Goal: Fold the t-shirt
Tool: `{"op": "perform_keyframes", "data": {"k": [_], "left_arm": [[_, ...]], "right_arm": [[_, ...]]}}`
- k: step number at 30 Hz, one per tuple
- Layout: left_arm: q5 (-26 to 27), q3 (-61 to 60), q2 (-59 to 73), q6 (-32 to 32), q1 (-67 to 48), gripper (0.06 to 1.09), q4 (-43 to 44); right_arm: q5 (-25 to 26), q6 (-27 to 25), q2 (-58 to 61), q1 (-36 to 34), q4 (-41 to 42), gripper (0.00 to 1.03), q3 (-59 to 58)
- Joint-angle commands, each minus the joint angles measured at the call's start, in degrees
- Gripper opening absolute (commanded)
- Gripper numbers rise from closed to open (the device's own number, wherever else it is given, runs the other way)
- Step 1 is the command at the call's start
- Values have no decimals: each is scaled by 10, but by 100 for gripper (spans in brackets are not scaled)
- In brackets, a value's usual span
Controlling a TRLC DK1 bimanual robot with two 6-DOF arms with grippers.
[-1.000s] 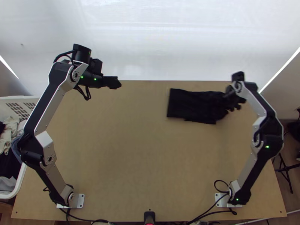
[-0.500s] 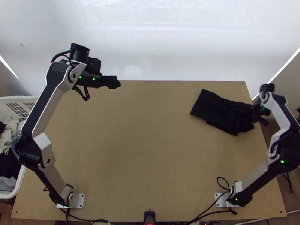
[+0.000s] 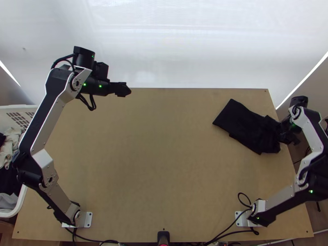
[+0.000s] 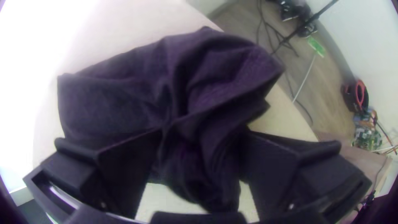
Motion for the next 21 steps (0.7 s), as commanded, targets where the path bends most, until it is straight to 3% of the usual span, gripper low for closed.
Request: {"op": "perform_keyframes", "data": {"k": [1,5,8,9,10,14,17,21], "left_arm": [[1,-7,-14,1,2,104,-3],[1,-20,-27,-1,2,104,-3],[1,-30,-35,0,1,104,-3],[1,-34,-36,0,1,104,-3],[1,-35,-36,-1,1,104,-3],[0,-35,-36,-1,-1,104,-2],[0,-35,-36,-3,-4,104,-2],[0,-35,-36,-4,-3,104,-2]], "right_arm": [[96,-44,-82,21,4,100,-8],[200,-105,-153,43,39,100,-6],[202,-144,-201,78,75,99,-14],[161,-173,-220,110,133,99,-44],[114,-176,-218,117,136,99,-51],[20,-139,-126,121,94,100,-51],[-18,-129,-59,120,79,99,-43],[-29,-128,3,120,86,99,-18]]}}
